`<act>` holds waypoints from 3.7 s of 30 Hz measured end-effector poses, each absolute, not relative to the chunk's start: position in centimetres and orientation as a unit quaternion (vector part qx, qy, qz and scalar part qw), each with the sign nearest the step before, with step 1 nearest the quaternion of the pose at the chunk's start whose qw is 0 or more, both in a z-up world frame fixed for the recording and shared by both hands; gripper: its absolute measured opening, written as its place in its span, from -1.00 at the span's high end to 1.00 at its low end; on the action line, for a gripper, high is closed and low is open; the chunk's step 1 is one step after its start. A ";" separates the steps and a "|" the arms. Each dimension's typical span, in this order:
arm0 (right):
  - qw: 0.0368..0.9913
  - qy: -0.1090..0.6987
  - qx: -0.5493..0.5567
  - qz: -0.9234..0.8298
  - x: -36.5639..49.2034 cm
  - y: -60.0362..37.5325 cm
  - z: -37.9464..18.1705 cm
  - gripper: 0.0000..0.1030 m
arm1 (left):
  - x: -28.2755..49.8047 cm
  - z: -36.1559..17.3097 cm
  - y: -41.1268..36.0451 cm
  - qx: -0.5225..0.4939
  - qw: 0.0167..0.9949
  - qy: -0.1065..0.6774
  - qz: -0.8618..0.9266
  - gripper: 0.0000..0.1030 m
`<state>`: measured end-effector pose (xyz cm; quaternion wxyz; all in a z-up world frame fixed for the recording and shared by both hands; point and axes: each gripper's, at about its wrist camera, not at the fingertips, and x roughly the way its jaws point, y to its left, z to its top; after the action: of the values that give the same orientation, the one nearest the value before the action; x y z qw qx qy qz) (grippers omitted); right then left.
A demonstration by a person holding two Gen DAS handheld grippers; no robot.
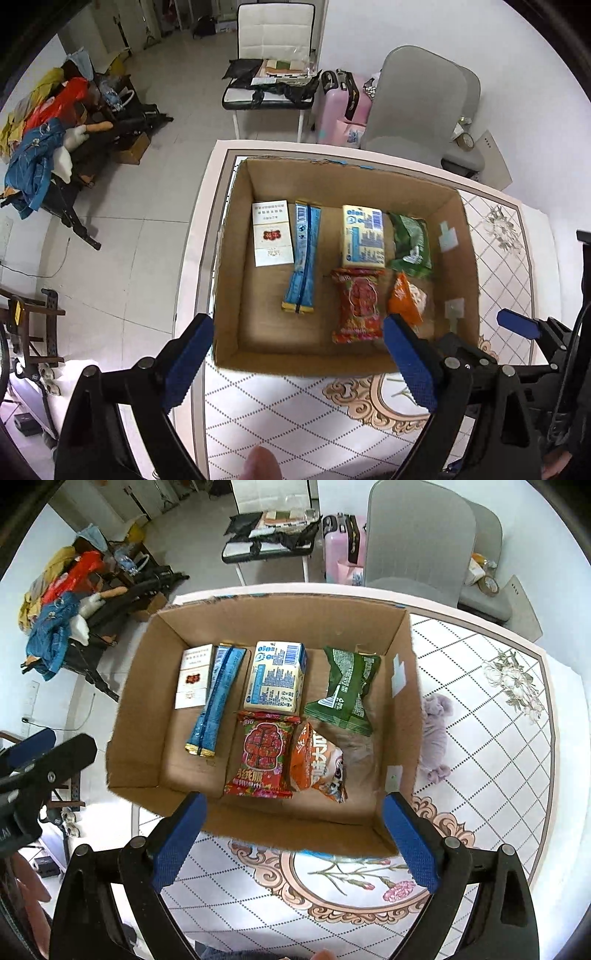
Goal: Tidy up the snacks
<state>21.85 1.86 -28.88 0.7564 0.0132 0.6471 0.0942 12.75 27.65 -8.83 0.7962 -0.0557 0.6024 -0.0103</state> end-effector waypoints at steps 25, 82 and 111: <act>0.671 0.715 0.194 -0.029 30.1 -18.2 -43.8 -0.87 | 18.8 -18.3 16.7 -0.055 0.733 0.678 0.001 -0.82; 0.738 0.668 0.035 0.092 24.3 2.9 -31.3 -0.79 | 13.7 -12.4 29.8 -0.093 0.769 0.631 0.037 -0.82; 0.849 0.528 0.009 0.004 12.2 -6.0 -7.0 -1.00 | 4.6 8.0 22.8 -0.021 0.868 0.496 0.017 -0.95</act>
<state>12.19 -6.04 -7.03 0.8492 0.0088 0.5281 0.0043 4.61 22.79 7.96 0.8679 -0.0213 0.4960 0.0166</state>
